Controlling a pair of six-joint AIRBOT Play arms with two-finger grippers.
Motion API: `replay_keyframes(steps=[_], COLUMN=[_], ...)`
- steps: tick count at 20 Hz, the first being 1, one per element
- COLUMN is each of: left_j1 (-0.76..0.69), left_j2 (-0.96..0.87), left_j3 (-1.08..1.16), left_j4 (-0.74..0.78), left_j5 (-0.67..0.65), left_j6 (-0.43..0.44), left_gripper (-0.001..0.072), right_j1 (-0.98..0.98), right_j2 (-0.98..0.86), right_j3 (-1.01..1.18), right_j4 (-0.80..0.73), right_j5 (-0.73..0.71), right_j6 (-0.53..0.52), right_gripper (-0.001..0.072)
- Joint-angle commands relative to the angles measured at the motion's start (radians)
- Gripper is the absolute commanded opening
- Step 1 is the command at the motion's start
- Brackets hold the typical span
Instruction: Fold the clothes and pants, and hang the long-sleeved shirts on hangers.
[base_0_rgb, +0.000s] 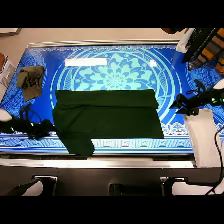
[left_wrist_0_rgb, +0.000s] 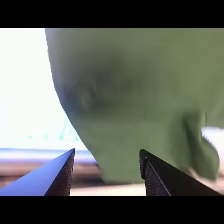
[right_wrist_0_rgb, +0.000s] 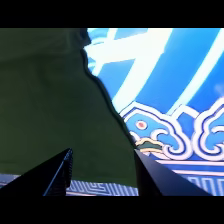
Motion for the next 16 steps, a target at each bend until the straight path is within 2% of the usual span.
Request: replay_keyframes(steps=[1,4,9,10,12,15,16], left_j1=[0.009,0.009,0.009,0.008,-0.019,-0.096,-0.121], left_j2=[0.090,0.083,0.083,0.083,0.083,0.076,0.065], left_j3=[-0.252,-0.327,-0.372,-0.374,-0.375,-0.375,-0.375], left_j4=[-0.146,-0.205,-0.253,-0.265,-0.274,-0.286,-0.291], left_j5=[0.072,0.125,0.214,0.225,0.258,0.320,0.334], left_j6=[0.045,0.085,0.085,0.085,0.083,0.061,0.062], left_gripper=[0.0468,0.0467,0.0465,0.0446,0.0363,0.0352,0.0204], right_j1=[-0.016,-0.016,-0.016,-0.016,-0.016,-0.016,-0.016], right_j2=[0.060,0.062,0.066,0.066,0.066,0.066,0.066], right_j3=[-0.132,-0.143,-0.143,-0.144,-0.153,-0.154,-0.154], right_j4=[0.071,0.079,0.112,0.112,0.124,0.166,0.179], right_j5=[-0.037,-0.020,-0.023,-0.021,-0.026,-0.034,-0.038], right_j6=[-0.022,-0.021,-0.018,-0.018,-0.008,-0.014,-0.022], right_gripper=[0.0424,0.0423,0.0423,0.0422,0.0422,0.0424,0.0424])
